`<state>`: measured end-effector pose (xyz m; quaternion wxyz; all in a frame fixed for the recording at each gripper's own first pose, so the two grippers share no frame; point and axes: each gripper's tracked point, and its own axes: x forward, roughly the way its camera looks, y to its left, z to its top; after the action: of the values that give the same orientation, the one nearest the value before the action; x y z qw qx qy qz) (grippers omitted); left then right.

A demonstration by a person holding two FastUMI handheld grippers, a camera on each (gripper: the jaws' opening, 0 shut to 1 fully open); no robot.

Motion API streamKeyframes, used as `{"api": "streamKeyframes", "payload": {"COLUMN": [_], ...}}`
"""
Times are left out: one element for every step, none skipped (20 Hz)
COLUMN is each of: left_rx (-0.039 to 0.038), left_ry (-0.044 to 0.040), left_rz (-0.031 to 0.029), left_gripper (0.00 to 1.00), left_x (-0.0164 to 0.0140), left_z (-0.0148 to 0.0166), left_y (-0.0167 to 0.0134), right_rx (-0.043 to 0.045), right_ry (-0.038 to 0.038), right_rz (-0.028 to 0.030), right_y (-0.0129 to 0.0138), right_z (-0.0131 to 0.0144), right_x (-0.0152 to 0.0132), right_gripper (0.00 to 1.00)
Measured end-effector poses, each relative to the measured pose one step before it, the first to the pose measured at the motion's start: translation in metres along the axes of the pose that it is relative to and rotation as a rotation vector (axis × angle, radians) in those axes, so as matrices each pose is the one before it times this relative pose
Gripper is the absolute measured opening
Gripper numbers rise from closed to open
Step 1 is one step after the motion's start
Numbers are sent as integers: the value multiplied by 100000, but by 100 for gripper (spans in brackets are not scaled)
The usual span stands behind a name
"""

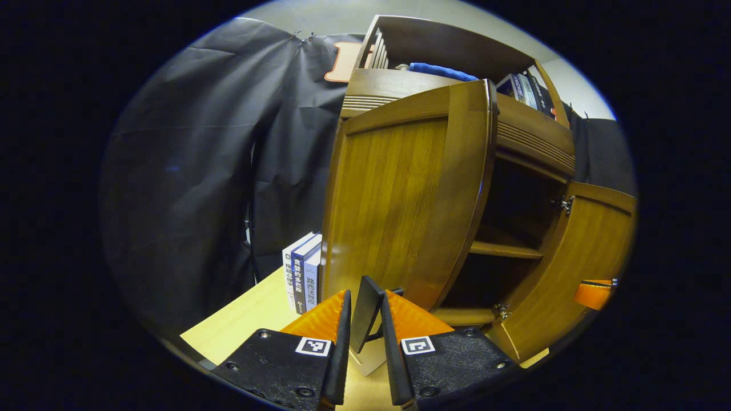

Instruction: Open the right door of the double-door shoe cabinet with the right hand, and open the left door with the left hand.

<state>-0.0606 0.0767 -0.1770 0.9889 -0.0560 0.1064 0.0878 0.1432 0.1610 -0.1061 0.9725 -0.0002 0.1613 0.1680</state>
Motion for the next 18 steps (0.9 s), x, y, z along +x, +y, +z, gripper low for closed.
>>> {"api": "streamKeyframes", "payload": {"left_rx": [204, 404, 264, 226, 359, 952, 1496, 1464, 1490, 895, 205, -824, -930, -113, 916, 994, 241, -608], "left_ry": [-117, -40, -372, -490, -377, -422, -517, -675, -481, -164, -462, 115, -132, -312, -298, -529, -502, -242], "left_rz": [377, 224, 277, 608, 880, 1001, 1572, 1704, 2272, 1006, 1674, -799, -514, -767, -615, -857, -854, -298], "left_gripper": [31, 31, 31, 31, 31, 31, 31, 31, 30, 28, 27, 14, 19, 13, 22, 14, 14, 22], "left_x": [-170, -154, -214, -198, -192, -151, -223, -222, -153, 32, -508, 438, -40, 67, 81, -83, -98, 154], "left_z": [45, 10, 10, 99, 121, -45, 84, 93, 182, 55, 524, -160, -69, -14, -99, -20, 103, 143], "left_y": [335, 437, 438, 479, 572, 736, 853, 913, 1007, 749, 627, 453, 175, 110, 152, 170, 264, 418], "right_rx": [-286, 29, 187, 202, 142, 139, 115, 65, -102, -116, -63, 25, 43, -63, -244, -445, -410, -403], "right_ry": [-179, 122, 396, 109, 384, 320, 92, 25, -178, -189, -30, -50, -186, -141, 156, 77, -240, 83], "right_rz": [215, 239, 317, 191, 178, 145, 212, 431, 407, 541, 447, 610, 505, 598, 521, 415, 472, 343], "right_y": [-71, -42, 33, 45, 20, 97, 36, 124, 125, 178, 84, 246, 182, 317, 241, 217, 204, 219], "right_z": [66, -23, -161, -64, -51, -180, -279, -61, 170, 107, 12, 86, 118, 106, 65, 62, 45, 109], "right_x": [100, 169, 181, 131, 111, 16, -76, 33, 139, 154, 138, 203, 241, 182, 223, 96, 62, 135], "right_gripper": [13, 13, 13, 13, 13, 13, 13, 13, 13, 13, 13, 13, 13, 13, 13, 13, 13, 13]}}
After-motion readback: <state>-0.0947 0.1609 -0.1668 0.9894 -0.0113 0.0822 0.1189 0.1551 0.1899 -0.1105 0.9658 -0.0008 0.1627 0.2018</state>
